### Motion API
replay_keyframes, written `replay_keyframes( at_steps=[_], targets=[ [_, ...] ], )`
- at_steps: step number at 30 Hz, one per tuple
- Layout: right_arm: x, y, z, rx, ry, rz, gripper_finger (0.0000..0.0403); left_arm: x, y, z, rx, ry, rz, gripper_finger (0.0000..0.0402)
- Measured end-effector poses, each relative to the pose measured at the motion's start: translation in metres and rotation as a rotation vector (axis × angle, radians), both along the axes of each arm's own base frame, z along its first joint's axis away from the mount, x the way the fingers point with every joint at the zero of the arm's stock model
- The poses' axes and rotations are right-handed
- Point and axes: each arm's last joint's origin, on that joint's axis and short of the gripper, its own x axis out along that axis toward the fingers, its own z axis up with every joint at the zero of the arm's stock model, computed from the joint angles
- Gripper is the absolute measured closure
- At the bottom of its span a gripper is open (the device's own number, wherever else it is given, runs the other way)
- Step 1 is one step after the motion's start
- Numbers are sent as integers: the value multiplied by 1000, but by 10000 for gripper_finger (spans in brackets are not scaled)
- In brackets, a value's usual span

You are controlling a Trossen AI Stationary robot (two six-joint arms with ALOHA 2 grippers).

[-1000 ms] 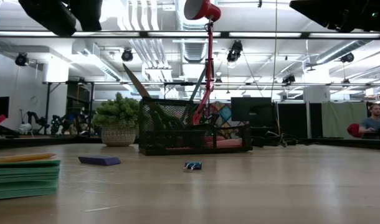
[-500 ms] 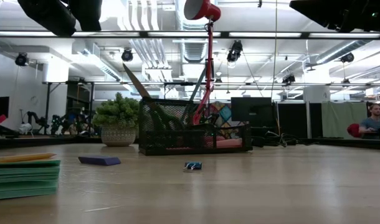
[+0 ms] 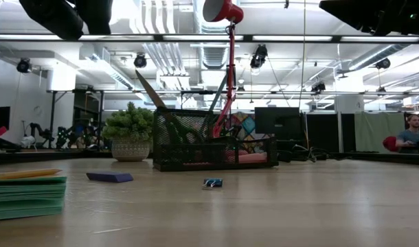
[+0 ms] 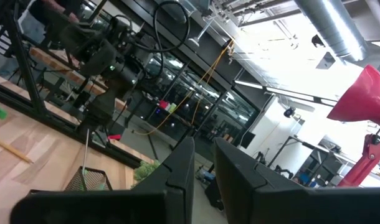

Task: Pick and place office supplies into organizer
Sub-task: Put the yellow pencil into the black desk organizer

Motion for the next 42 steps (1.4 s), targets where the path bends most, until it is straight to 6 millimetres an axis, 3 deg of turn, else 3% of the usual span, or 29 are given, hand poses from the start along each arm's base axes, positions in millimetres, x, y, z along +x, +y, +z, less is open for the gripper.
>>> replay_keyframes(
  at_steps=[8, 17, 24, 35, 42],
  targets=[
    [0, 0, 0, 0, 0, 0, 351, 7, 0, -10, -113, 268, 97, 281],
    [0, 0, 0, 0, 0, 0, 351, 12, -9, -37, -287, 806, 241, 281],
    [0, 0, 0, 0, -1, 1, 351, 13, -14, -53, -368, 1063, 499, 281],
    [-1, 0, 3, -1, -32, -1, 351, 3, -46, -56, -365, 1430, 679, 281],
    [-1, 0, 3, -17, -33, -6, 351, -15, -61, -61, -375, 1695, 929, 281]
  ],
)
